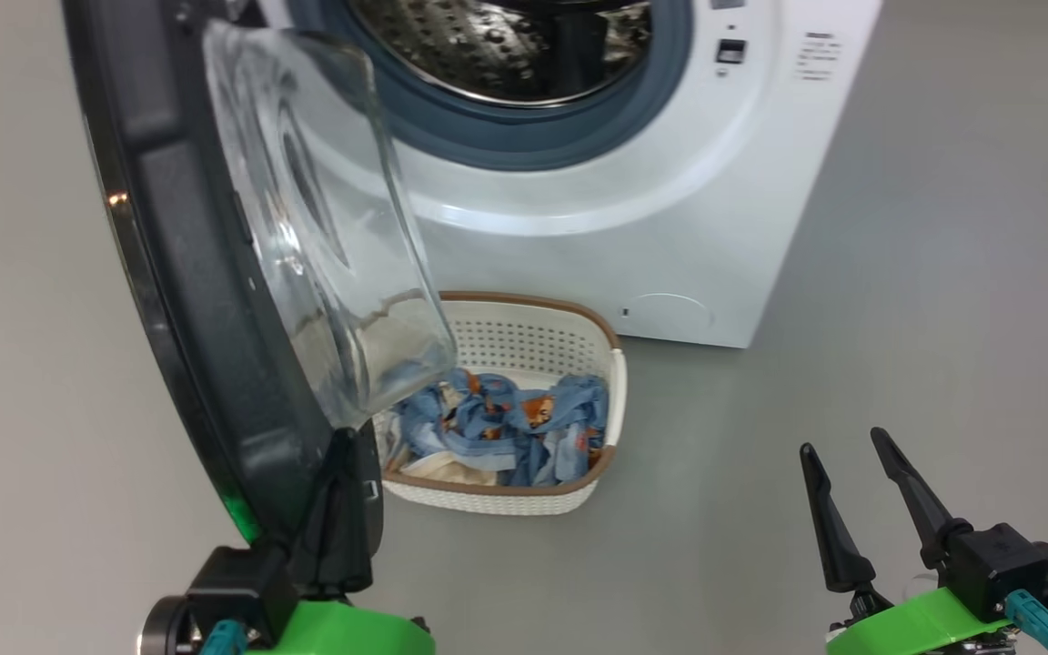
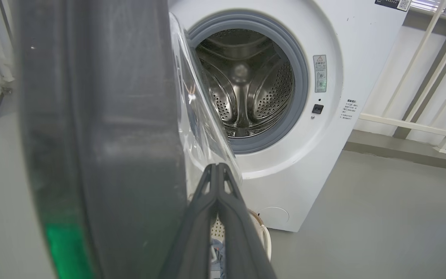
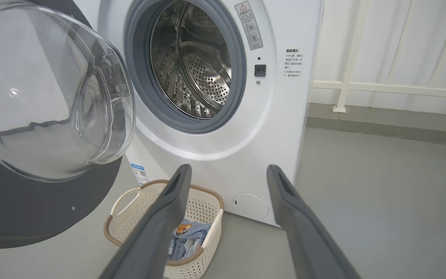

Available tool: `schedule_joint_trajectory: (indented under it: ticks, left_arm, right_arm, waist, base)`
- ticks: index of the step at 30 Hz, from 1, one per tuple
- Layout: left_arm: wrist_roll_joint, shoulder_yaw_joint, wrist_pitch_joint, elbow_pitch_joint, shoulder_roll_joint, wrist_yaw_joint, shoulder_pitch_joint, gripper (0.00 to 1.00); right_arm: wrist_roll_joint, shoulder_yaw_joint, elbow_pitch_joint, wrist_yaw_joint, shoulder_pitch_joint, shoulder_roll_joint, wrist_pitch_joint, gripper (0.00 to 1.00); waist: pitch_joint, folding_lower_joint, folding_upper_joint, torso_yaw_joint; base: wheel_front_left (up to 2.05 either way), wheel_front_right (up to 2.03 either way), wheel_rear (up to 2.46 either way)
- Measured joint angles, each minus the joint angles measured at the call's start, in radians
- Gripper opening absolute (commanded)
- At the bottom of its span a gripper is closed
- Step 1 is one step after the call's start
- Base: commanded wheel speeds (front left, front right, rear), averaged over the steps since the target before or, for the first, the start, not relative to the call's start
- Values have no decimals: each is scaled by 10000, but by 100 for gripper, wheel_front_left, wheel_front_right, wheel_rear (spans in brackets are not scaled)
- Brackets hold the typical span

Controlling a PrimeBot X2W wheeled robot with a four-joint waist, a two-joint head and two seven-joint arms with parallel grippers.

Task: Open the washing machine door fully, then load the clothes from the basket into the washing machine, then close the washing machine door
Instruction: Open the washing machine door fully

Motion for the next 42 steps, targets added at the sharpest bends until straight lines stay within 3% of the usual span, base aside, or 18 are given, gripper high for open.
schedule_joint_trajectory:
  ticks: [17, 29, 42]
  left_arm:
    - [-573, 1266, -644, 579, 612, 104, 299, 0]
    - [-1239, 2474, -1292, 1814, 821, -249, -473, 0]
    - [-1843, 4107, -1774, 3687, 1126, -1028, -1913, 0]
  right_arm:
    - [-38, -100, -274, 0, 2, 0, 8, 100]
    - [-40, -190, -502, 0, -5, -2, 125, 100]
    - [-161, -305, -763, 0, -275, -4, 209, 100]
  waist:
    - [-52, 0, 0, 1175]
    - [315, -1, 0, 1162]
    - [971, 0, 0, 1027]
  base:
    - [0, 0, 0]
    - [0, 0, 0]
    - [0, 0, 0]
